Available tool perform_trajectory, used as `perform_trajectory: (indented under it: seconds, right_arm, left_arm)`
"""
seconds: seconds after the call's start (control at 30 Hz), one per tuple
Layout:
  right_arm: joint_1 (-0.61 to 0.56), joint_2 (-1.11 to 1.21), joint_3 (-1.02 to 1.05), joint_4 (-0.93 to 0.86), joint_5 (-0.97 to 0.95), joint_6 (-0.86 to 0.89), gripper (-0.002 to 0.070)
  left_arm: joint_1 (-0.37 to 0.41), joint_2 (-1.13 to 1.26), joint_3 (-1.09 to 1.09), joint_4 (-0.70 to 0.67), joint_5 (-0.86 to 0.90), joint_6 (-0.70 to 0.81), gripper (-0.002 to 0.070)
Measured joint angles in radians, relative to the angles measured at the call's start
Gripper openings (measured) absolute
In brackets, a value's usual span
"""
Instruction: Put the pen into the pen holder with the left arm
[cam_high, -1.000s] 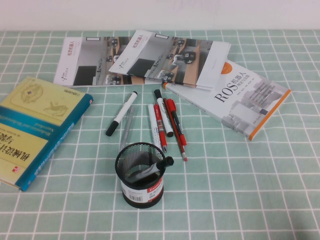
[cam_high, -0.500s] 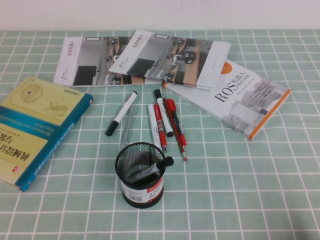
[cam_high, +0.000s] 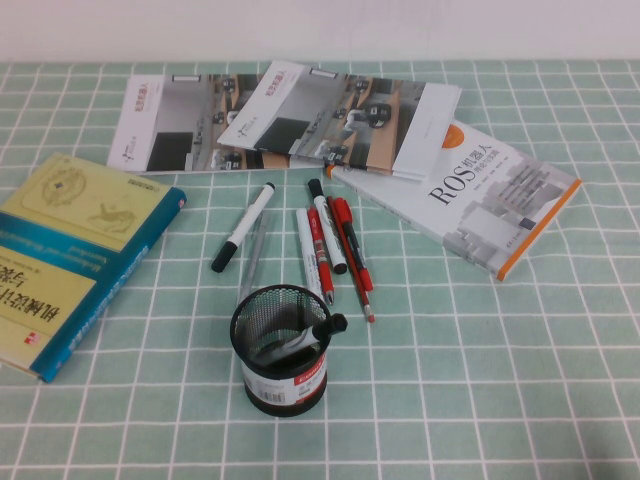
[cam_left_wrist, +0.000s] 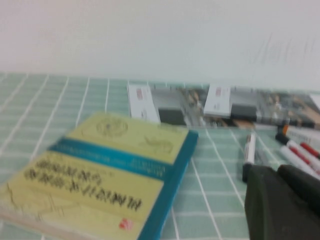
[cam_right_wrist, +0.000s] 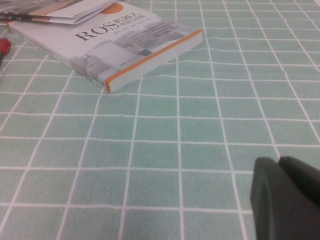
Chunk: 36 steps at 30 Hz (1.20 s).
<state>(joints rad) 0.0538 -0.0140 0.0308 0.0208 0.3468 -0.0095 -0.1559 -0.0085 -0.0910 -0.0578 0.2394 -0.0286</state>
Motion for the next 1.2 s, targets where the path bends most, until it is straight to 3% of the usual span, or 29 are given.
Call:
perform_trajectory:
  seconds: [0.3, 0.67, 1.2]
  right_arm:
    - [0.0, 0.0, 0.0, 0.0, 0.0, 0.0, -0.002]
    - [0.0, 0.0, 0.0, 0.0, 0.0, 0.0, -0.002]
    - [0.0, 0.0, 0.0, 0.0, 0.0, 0.0, -0.002]
  left_arm:
    - [0.0, 0.0, 0.115, -0.026, -0.087, -0.039, 0.0]
    - [0.001, 0.0, 0.117, -0.015, 0.122, -0.052, 0.0]
    - [0.001, 0.0, 0.114, -0.014, 0.14, -0.041, 0.0]
